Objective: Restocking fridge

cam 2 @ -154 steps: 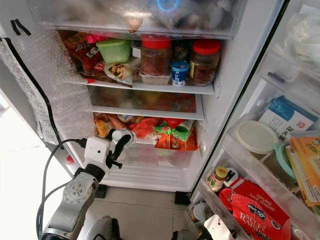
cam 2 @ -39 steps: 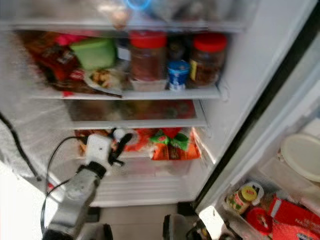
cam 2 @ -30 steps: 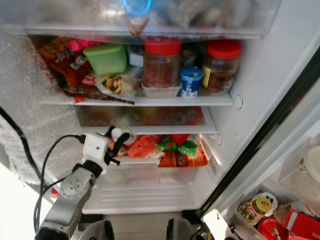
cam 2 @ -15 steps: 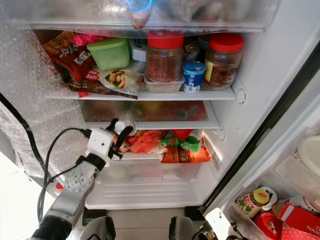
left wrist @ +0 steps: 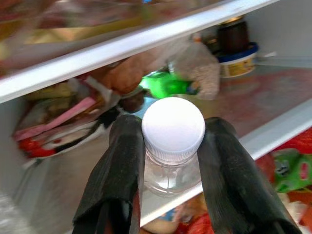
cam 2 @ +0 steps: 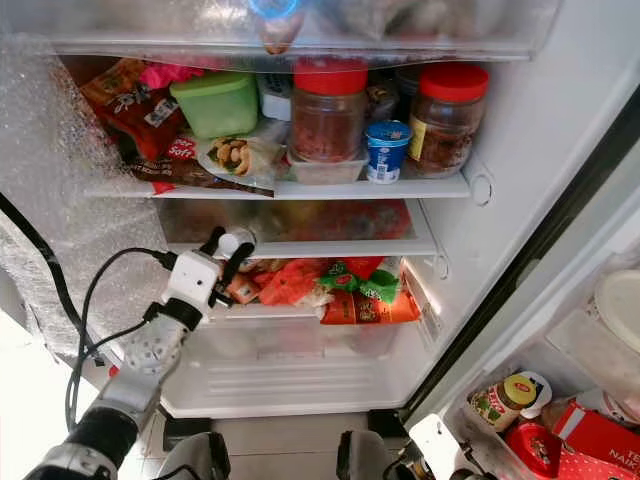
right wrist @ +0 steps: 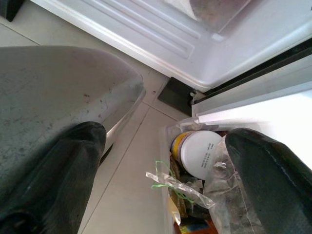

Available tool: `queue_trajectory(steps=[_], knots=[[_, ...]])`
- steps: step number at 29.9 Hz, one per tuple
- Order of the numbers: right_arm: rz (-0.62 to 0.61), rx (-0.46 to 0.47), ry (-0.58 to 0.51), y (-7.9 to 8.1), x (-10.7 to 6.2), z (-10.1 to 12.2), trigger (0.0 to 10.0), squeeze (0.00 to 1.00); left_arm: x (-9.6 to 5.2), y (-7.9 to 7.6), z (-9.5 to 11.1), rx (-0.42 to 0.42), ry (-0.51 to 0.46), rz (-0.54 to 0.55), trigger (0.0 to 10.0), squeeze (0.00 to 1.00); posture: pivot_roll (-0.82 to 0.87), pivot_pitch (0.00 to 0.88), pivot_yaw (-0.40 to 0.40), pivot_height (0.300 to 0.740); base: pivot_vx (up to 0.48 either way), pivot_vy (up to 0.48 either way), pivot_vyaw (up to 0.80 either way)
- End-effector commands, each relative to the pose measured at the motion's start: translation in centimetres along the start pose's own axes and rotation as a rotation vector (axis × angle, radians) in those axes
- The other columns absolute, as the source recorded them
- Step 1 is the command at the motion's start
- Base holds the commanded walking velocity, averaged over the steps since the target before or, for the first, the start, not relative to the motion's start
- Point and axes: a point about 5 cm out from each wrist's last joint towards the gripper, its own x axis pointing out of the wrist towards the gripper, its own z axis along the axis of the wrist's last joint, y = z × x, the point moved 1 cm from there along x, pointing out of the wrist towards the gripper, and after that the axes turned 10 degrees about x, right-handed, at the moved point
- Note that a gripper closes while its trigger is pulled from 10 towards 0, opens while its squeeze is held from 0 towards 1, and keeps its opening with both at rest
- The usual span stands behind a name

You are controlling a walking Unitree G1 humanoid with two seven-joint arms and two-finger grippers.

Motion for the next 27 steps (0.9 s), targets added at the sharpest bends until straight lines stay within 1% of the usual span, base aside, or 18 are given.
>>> queue_trajectory(steps=[1, 2, 5, 8, 10, 11, 12, 13, 17, 22, 23, 24, 27], knots=[[0.087, 0.007, 0.133, 2.2, -0.2, -3.3, 10.0, 0.0, 0.0, 0.1, -0.1, 0.004, -0.005, 0.002, 10.0, 0.0, -0.11, 0.088, -0.014, 0.607, 0.0, 0.0, 0.0], [0.087, 0.007, 0.133, 2.2, -0.2, -3.3, 10.0, 0.0, 0.1, 0.1, 0.0, 0.009, -0.012, 0.002, 10.0, 0.0, -0.11, 0.088, -0.014, 0.607, 0.0, 0.0, 0.0], [0.083, 0.005, 0.133, 2.1, -0.2, -3.3, 10.0, 0.0, 1.0, 0.4, 1.1, 0.013, -0.085, 0.014, 10.0, 0.0, -0.11, 0.09, -0.019, 0.607, 0.0, 0.0, 0.0], [0.083, 0.003, 0.133, 2.1, -0.2, -3.3, 10.0, 0.0, 1.4, 0.3, 1.0, -0.001, -0.076, 0.012, 10.0, 0.0, -0.12, 0.09, -0.02, 0.607, 0.0, 0.0, 0.0], [0.081, 0.0, 0.13, 2.1, -0.3, -3.3, 10.0, 0.0, 1.5, 0.1, 0.4, -0.058, -0.039, 0.028, 10.0, 0.0, -0.12, 0.091, -0.02, 0.607, 0.0, 0.0, 0.0], [0.081, 0.0, 0.13, 2.1, -0.3, -3.3, 10.0, 0.0, 1.5, 0.1, 0.4, -0.058, -0.039, 0.028, 10.0, 0.0, -0.12, 0.091, -0.02, 0.607, 0.0, 0.0, 0.0], [0.079, 0.004, 0.124, 2.1, -0.3, -3.2, 10.0, 0.0, 1.3, 0.0, -0.2, -0.102, 0.001, 0.053, 10.0, 0.0, -0.12, 0.094, -0.021, 0.607, 0.0, 0.0, 0.0], [0.079, 0.007, 0.121, 2.1, -0.3, -3.2, 10.0, 0.0, 1.2, -0.1, -0.5, -0.112, 0.017, 0.059, 10.0, 0.0, -0.12, 0.094, -0.021, 0.607, 0.0, 0.0, 0.0], [0.083, 0.006, 0.122, 2.1, -0.3, -3.3, 10.0, 0.0, 0.7, -0.6, -1.2, -0.123, 0.054, 0.051, 10.0, 0.0, -0.12, 0.097, -0.023, 0.607, 0.0, 0.0, 0.0], [0.085, 0.004, 0.125, 2.1, -0.3, -3.3, 10.0, 0.0, 0.1, -0.7, -1.7, -0.133, 0.069, 0.051, 10.0, 0.0, -0.12, 0.102, -0.022, 0.607, 0.0, 0.0, 0.0], [0.085, 0.003, 0.128, 2.2, -0.3, -3.4, 10.0, 0.0, -0.3, -0.5, -2.2, -0.154, 0.09, 0.069, 10.0, 0.0, -0.12, 0.102, -0.021, 0.607, 0.0, 0.0, 0.0], [0.085, 0.003, 0.128, 2.2, -0.3, -3.4, 10.0, 0.0, -0.3, -0.5, -2.2, -0.154, 0.09, 0.069, 10.0, 0.0, -0.12, 0.102, -0.021, 0.607, 0.0, 0.0, 0.0], [0.084, 0.004, 0.129, 2.2, -0.3, -3.4, 10.0, 0.0, -0.9, -0.4, -2.8, -0.179, 0.121, 0.096, 10.0, 0.0, -0.11, 0.104, -0.018, 0.607, 0.0, 0.0, 0.0]])
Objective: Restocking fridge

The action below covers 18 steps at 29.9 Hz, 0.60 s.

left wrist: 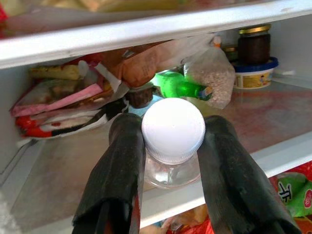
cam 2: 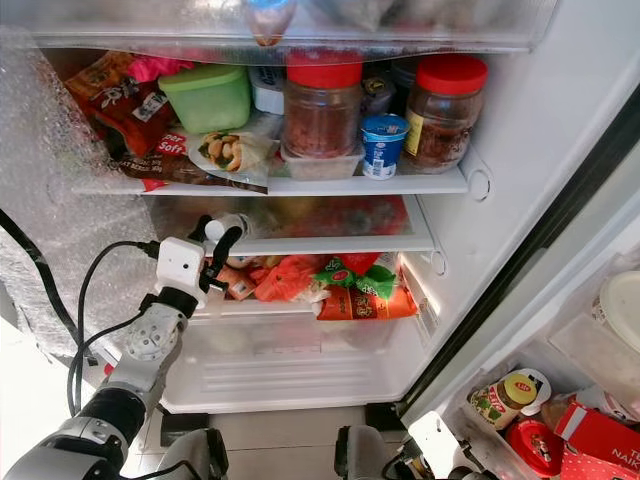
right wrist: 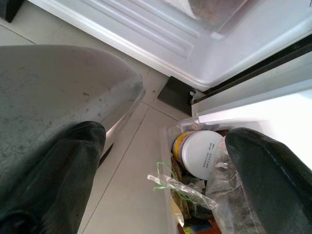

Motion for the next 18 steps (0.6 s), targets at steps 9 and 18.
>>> queue_trajectory(steps=[9, 18], knots=[[0.084, 0.003, 0.152, 2.2, -0.4, -3.7, 10.0, 0.0, -3.4, -0.6, -3.6, -0.056, 0.181, 0.024, 10.0, 0.0, -0.11, 0.103, -0.017, 0.607, 0.0, 0.0, 0.0], [0.082, -0.001, 0.149, 2.1, -0.3, -3.5, 10.0, 0.0, -4.5, -1.5, -4.8, -0.107, 0.277, 0.043, 10.0, 0.0, -0.1, 0.094, -0.015, 0.607, 0.0, 0.0, 0.0]])
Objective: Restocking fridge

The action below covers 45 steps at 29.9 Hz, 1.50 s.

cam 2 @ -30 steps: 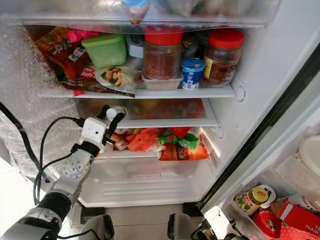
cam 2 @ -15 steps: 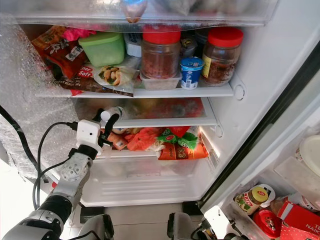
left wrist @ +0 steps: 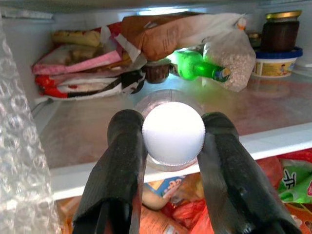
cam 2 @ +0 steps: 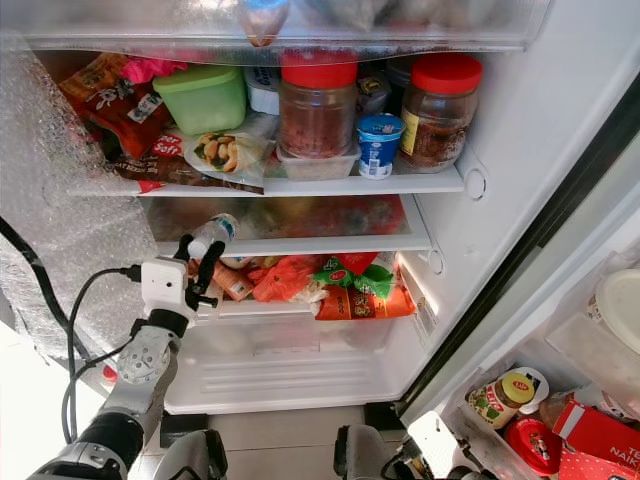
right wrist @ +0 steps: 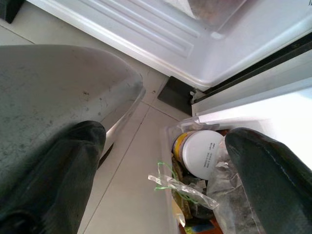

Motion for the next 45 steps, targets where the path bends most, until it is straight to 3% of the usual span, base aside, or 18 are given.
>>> queue_trajectory(steps=[1, 9, 23, 27, 29, 30, 31, 32, 36, 37, 45], knots=[[0.08, -0.002, 0.151, 2.1, -0.3, -3.5, 10.0, 0.0, -1.9, -0.7, -3.1, -0.025, 0.181, -0.02, 10.0, 0.0, -0.1, 0.089, -0.014, 0.607, 0.0, 0.0, 0.0], [0.074, -0.008, 0.153, 2.1, -0.3, -3.5, 10.0, 0.0, -1.2, -0.2, -2.8, -0.019, 0.188, 0.027, 10.0, 0.0, -0.1, 0.07, -0.012, 0.607, 0.0, 0.0, 0.0], [0.067, -0.007, 0.153, 2.0, -0.4, -3.6, 10.0, 0.0, 3.2, 0.2, -0.9, -0.123, 0.239, 0.043, 10.0, 0.0, -0.1, 0.087, -0.015, 0.607, 0.0, 0.0, 0.0], [0.066, -0.005, 0.154, 1.9, -0.4, -3.6, 10.0, 0.0, 3.6, 0.4, -0.8, -0.128, 0.254, 0.052, 10.0, 0.0, -0.1, 0.088, -0.016, 0.607, 0.0, 0.0, 0.0], [0.065, -0.005, 0.156, 1.9, -0.4, -3.6, 10.0, 0.0, 3.8, 0.4, -1.1, -0.132, 0.306, 0.059, 10.0, 0.0, -0.1, 0.095, -0.013, 0.607, 0.0, 0.0, 0.0], [0.065, -0.003, 0.156, 1.9, -0.4, -3.6, 10.0, 0.0, 3.8, 0.3, -1.2, -0.141, 0.314, 0.06, 10.0, 0.34, -0.1, 0.096, -0.012, 0.607, 0.0, 0.0, 0.0], [0.064, -0.002, 0.156, 1.9, -0.4, -3.6, 10.0, 0.0, 3.8, 0.2, -1.2, -0.147, 0.316, 0.06, 10.0, 0.34, -0.11, 0.098, -0.013, 0.607, 0.0, 0.0, 0.0], [0.064, -0.001, 0.155, 1.9, -0.4, -3.6, 10.0, 0.0, 3.8, 0.2, -1.2, -0.149, 0.317, 0.063, 10.0, 1.0, -0.11, 0.098, -0.013, 0.607, 0.0, 0.0, 0.0], [0.063, 0.003, 0.154, 1.9, -0.4, -3.6, 10.0, 0.0, 3.8, 0.0, -1.3, -0.163, 0.321, 0.073, 10.0, 1.0, -0.11, 0.098, -0.012, 0.607, 0.0, 0.0, 0.0], [0.063, 0.001, 0.154, 1.9, -0.4, -3.6, 10.0, 0.0, 4.0, -0.1, -1.1, -0.157, 0.32, 0.073, 10.0, 0.0, -0.1, 0.099, -0.015, 0.607, 0.0, 0.0, 0.0], [0.058, 0.004, 0.151, 1.9, -0.4, -3.6, 10.0, 0.0, 5.3, 0.0, 0.2, -0.166, 0.288, 0.089, 10.0, 0.0, -0.1, 0.098, -0.01, 0.607, 0.0, 0.0, 0.0]])
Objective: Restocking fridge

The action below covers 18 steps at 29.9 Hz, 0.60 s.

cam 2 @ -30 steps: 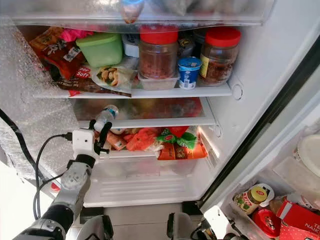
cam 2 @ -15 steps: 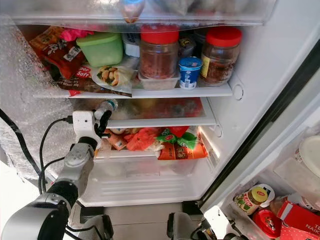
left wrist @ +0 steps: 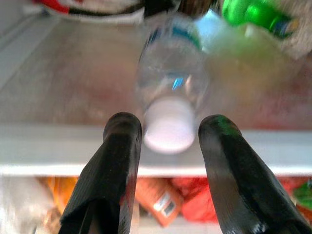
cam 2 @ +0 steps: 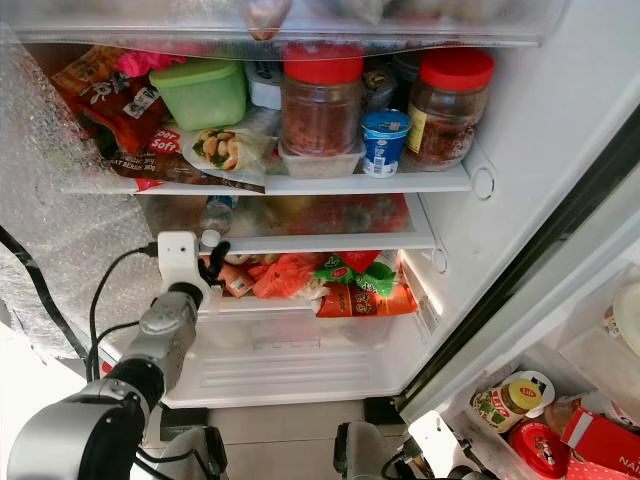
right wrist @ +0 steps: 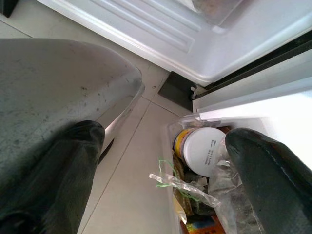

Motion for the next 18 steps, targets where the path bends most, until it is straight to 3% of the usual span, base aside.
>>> queue_trajectory(steps=[1, 8, 18], knots=[[0.067, 0.003, 0.151, 2.0, -0.3, -3.6, 10.0, 0.0, -0.1, -0.1, -0.3, -0.005, 0.02, 0.009, 10.0, 0.0, -0.1, 0.099, -0.01, 0.607, 0.0, 0.0, 0.0], [0.066, 0.002, 0.151, 2.0, -0.3, -3.5, 10.0, 0.0, 0.2, -0.1, 0.8, 0.009, -0.046, 0.005, 10.0, 0.0, -0.1, 0.102, -0.011, 0.607, 0.0, 0.0, 0.0], [0.065, 0.008, 0.148, 2.1, -0.3, -3.5, 10.0, 0.0, -1.7, -1.6, -0.3, 0.174, -0.152, -0.124, 10.0, 0.0, -0.09, 0.104, -0.005, 0.607, 0.0, 0.0, 0.0]])
